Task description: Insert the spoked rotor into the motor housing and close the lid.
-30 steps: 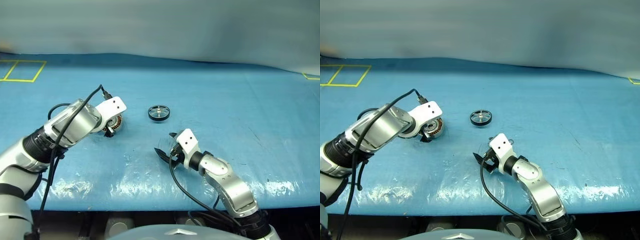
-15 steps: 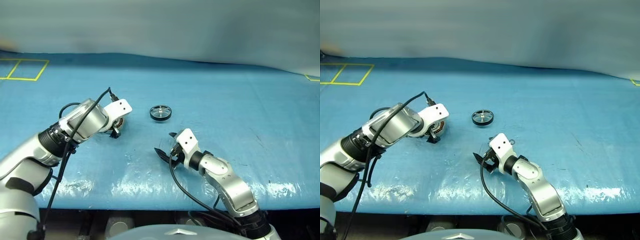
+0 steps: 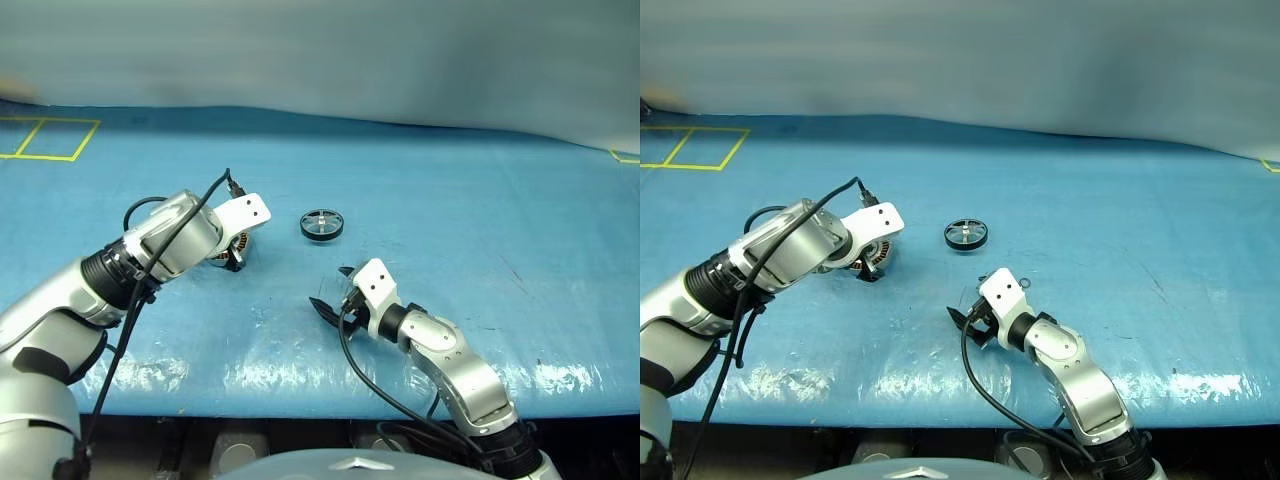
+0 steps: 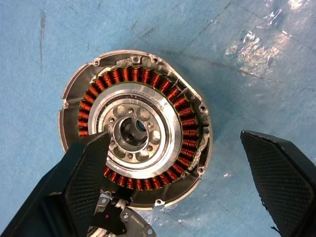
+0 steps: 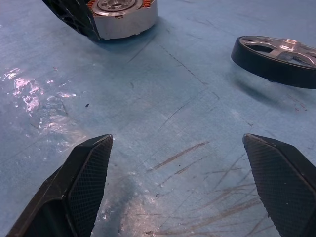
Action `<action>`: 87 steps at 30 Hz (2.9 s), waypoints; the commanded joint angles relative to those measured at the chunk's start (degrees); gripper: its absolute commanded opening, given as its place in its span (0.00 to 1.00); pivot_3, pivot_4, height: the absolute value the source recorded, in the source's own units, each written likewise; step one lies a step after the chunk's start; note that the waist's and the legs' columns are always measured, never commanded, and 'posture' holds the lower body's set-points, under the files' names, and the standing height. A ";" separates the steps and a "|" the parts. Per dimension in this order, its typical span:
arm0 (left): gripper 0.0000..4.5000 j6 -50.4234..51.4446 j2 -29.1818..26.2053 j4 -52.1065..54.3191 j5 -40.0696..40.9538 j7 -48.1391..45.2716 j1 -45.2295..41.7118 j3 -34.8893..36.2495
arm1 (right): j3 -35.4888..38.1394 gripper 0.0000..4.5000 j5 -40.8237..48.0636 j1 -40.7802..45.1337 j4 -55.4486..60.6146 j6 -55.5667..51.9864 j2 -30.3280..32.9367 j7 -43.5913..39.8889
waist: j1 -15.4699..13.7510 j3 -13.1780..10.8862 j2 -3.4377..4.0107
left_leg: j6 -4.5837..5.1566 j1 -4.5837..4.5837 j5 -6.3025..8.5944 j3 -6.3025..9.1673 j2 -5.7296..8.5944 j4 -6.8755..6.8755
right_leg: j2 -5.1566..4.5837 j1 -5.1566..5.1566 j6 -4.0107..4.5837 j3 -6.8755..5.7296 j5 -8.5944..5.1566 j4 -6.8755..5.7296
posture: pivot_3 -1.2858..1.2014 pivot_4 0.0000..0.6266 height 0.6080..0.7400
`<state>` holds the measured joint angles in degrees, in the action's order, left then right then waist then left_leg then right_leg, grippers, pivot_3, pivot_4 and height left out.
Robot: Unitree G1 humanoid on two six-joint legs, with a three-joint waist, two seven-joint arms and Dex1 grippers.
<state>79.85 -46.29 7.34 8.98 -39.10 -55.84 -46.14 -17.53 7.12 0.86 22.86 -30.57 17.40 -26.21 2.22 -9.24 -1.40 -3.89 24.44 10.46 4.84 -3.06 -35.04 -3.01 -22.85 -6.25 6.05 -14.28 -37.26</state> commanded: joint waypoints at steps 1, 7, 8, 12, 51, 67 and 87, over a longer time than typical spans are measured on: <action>1.00 0.14 -0.47 1.60 -0.81 -0.44 -0.09 0.13 | 0.10 0.99 0.08 -0.08 0.95 0.75 -0.37 0.24 | 0.00 0.00 0.00 | 0.00 0.02 0.00 0.00 0.00 -0.05 | 0.00 0.00 0.01 0.00 0.00 0.00 | 0.52 0.24 1.00; 1.00 0.13 -0.47 1.44 -0.71 -0.85 1.26 -0.12 | -0.05 0.99 -0.15 -0.09 0.90 0.69 -0.28 0.28 | -0.01 0.00 0.00 | 0.02 0.05 -0.01 0.01 0.00 -0.16 | 0.00 -0.02 0.02 0.00 0.00 -0.14 | 0.52 0.24 1.00; 1.00 0.17 -0.33 1.47 -0.65 -0.86 1.51 0.02 | -0.03 0.99 -0.16 -0.07 0.92 0.69 -0.28 0.30 | -0.02 0.00 0.00 | 0.02 0.05 -0.01 0.01 0.00 -0.16 | 0.00 -0.03 0.02 0.00 0.00 -0.17 | 0.52 0.24 1.00; 1.00 -0.49 0.61 0.28 -0.65 -1.00 2.37 0.24 | -0.01 0.99 -0.27 0.10 0.82 0.75 -0.27 0.32 | 0.00 0.00 0.00 | 0.02 0.04 -0.01 0.02 0.01 -0.18 | 0.01 -0.15 0.03 0.00 -0.01 -0.47 | 0.52 0.24 1.00; 0.43 -60.68 -8.05 6.89 -11.32 -19.46 22.88 7.94 | 0.72 1.00 -1.51 -3.34 1.92 1.99 -2.50 4.23 | -0.44 0.08 0.13 | 0.07 -0.09 -0.04 0.04 0.00 -0.35 | 0.04 0.02 0.37 0.03 -0.22 -0.55 | 0.52 0.24 1.00; 0.43 -96.12 -2.31 -12.24 -21.46 -33.76 15.97 9.70 | 1.47 1.00 -2.01 -5.83 2.86 2.99 -3.02 6.47 | -0.53 0.07 0.15 | 0.10 0.00 -0.05 0.04 0.00 -0.44 | 0.04 0.00 0.34 0.03 -0.19 -0.58 | 0.52 0.24 1.00; 0.43 -122.28 5.38 -23.90 -30.10 -41.67 7.50 5.39 | 2.35 1.00 -2.19 -7.76 4.74 2.48 -2.78 8.17 | -0.48 0.07 0.15 | 0.13 0.00 -0.07 0.05 0.01 -0.47 | 0.04 0.03 0.31 0.03 -0.18 -0.61 | 0.52 0.24 1.00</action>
<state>-40.00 -41.83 -16.20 -20.42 -80.50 -47.93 -39.18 -16.01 4.85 -7.05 25.15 -28.90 14.94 -18.40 1.73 -9.17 -1.25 -3.75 24.44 10.38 4.89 -3.05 -35.52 -2.97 -22.82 -5.95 6.08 -14.46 -37.87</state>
